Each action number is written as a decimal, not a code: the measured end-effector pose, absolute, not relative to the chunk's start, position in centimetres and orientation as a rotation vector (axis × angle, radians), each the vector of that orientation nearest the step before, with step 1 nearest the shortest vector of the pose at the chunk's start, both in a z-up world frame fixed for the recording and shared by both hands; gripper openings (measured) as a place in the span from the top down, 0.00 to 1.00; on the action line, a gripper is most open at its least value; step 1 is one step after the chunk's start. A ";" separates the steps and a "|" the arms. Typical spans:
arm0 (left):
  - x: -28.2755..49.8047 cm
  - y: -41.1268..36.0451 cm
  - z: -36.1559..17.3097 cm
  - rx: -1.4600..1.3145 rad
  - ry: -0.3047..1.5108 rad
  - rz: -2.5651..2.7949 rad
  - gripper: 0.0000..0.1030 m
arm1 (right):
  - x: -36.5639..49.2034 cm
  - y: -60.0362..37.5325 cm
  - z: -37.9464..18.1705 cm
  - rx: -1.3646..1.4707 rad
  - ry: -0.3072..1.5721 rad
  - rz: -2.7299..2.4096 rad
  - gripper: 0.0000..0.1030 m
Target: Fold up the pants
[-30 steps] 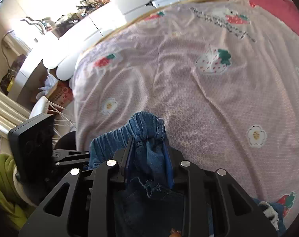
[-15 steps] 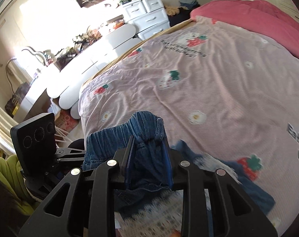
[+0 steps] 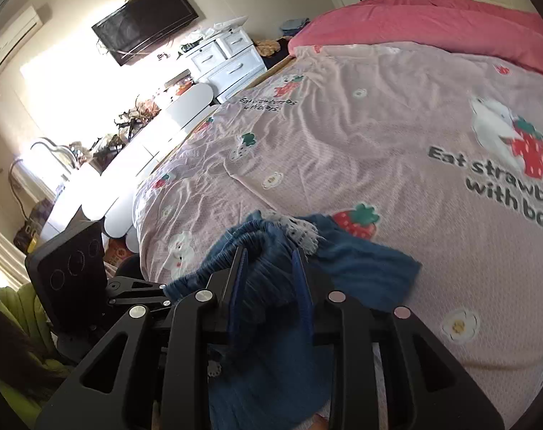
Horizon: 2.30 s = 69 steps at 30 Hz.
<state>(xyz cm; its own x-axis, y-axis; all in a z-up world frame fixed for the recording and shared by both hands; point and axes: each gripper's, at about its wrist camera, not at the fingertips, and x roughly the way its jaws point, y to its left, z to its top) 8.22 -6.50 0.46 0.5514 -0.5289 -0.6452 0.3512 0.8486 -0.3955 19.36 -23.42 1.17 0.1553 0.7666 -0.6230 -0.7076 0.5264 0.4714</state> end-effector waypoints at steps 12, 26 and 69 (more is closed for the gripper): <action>6.9 -9.4 -1.0 -0.167 0.874 -0.602 0.68 | 17.5 -22.3 2.9 0.006 0.896 1.026 0.48; 5.1 -8.0 -0.4 -0.177 0.855 -0.607 0.63 | 18.7 -18.4 1.2 -0.083 0.985 0.920 0.28; 1.3 -8.1 -2.1 0.069 0.846 -0.599 0.87 | 21.1 -13.0 -1.3 -0.247 1.141 0.846 0.61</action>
<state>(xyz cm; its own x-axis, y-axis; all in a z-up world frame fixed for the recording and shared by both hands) 1.30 -8.11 -2.09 0.5091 -0.4700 -0.7211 0.5236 0.8340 -0.1739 21.06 -13.01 -1.32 0.1546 0.4637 -0.8724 -0.6998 0.6747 0.2346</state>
